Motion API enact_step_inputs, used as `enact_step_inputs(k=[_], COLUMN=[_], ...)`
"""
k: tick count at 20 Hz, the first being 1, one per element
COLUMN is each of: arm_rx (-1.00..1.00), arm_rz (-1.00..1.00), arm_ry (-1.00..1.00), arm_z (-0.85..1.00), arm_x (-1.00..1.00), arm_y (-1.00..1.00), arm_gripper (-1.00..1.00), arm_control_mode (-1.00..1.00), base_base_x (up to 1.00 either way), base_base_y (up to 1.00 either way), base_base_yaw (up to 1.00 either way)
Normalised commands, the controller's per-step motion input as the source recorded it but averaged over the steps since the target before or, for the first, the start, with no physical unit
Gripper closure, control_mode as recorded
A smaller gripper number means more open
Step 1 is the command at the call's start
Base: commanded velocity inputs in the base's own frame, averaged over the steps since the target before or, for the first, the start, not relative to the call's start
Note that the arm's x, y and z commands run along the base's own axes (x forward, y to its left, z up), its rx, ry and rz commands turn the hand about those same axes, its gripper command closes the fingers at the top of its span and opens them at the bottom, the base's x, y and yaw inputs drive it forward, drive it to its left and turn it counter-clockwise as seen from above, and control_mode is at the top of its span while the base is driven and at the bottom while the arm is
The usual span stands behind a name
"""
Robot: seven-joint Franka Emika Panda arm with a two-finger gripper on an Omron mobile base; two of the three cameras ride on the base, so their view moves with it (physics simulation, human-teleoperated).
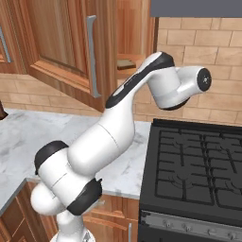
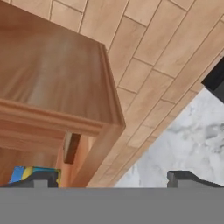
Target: The dining table condiment station is running low on mayonnaise. Refill the condiment station by opening the cabinet and taking the mayonnaise from the cabinet and placing it on the dining table.
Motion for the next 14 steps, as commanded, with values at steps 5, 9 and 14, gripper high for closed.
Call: enact_step_inputs(k=[5, 9, 14], arm_rx=[0.03, 0.05, 0.02], arm_rz=[0.03, 0.16, 0.16], arm_ry=[0.08, 0.00, 0.00], arm_z=[0.00, 0.00, 0.00], arm_x=[0.00, -0.43, -0.58], arm_y=[0.10, 0.15, 0.40], arm_gripper=[-1.00, -1.00, -1.00], arm_control_mode=[-1.00, -1.00, -1.00], base_base_x=[0.00, 0.00, 0.00], base_base_y=[0.00, 0.00, 0.00], base_base_yaw=[0.00, 0.00, 0.00])
